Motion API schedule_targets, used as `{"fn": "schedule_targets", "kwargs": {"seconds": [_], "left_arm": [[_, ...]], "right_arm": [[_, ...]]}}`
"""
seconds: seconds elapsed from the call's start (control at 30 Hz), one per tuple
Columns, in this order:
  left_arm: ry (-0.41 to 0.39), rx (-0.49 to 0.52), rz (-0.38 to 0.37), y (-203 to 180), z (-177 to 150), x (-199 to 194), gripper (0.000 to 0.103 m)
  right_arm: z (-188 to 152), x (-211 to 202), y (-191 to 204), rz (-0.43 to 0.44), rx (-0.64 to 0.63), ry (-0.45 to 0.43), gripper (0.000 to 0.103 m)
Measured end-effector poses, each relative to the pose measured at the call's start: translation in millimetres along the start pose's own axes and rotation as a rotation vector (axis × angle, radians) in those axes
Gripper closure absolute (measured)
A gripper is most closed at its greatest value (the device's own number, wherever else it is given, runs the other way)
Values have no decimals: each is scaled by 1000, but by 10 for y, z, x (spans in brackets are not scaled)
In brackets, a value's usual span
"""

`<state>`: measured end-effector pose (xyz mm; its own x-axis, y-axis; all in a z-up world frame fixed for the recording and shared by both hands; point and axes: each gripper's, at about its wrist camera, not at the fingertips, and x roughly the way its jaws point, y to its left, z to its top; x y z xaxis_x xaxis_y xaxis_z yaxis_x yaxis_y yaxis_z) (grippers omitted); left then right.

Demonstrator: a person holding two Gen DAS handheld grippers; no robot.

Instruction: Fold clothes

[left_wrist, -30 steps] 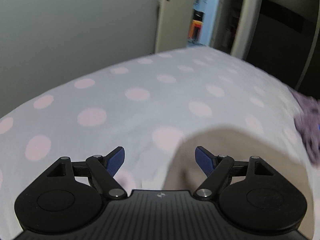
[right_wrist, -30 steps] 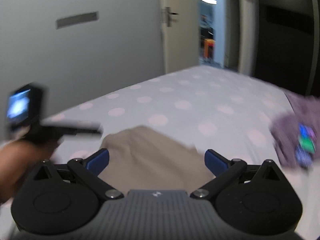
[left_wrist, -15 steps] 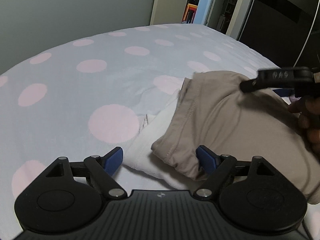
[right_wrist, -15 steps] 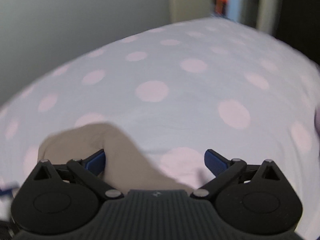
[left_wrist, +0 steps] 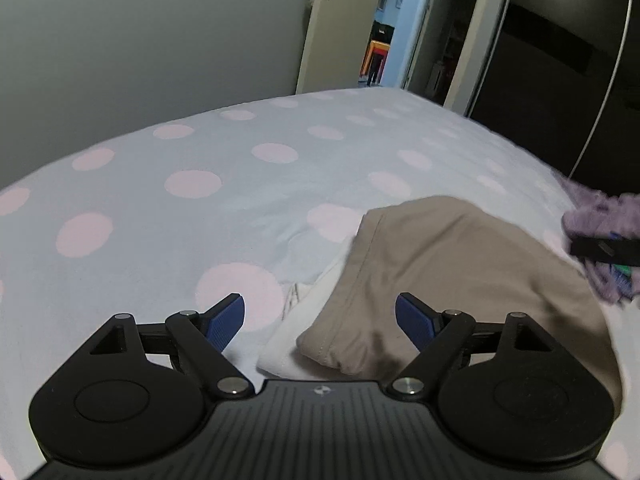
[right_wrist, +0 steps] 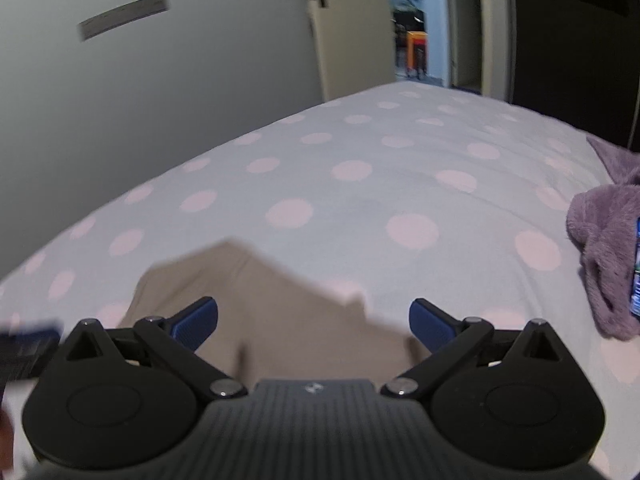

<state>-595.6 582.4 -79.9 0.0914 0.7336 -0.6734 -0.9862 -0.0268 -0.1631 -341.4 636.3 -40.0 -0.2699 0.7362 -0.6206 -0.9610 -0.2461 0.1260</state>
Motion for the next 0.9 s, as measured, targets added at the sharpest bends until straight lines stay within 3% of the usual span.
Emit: {"fn": "schedule_targets", "kwargs": {"seconds": [0.17, 0.3, 0.47, 0.6, 0.77, 0.9], "left_arm": [[33, -72, -8, 65, -8, -6, 20], [21, -16, -32, -82, 5, -255, 20], [63, 42, -13, -297, 22, -556, 20], [79, 110, -53, -520, -21, -863, 20], [134, 255, 20, -919, -94, -1114, 20], [135, 245, 63, -1045, -115, -1293, 20]], "right_arm": [[-524, -329, 105, -22, -57, 8, 1], [-802, -602, 103, -56, -12, 17, 1], [-1027, -740, 246, -211, -8, 142, 1], [-1063, -1212, 217, -139, 141, 69, 1], [-917, -1605, 485, -211, 143, 40, 0], [-822, -1860, 627, -234, 156, 22, 0]]}}
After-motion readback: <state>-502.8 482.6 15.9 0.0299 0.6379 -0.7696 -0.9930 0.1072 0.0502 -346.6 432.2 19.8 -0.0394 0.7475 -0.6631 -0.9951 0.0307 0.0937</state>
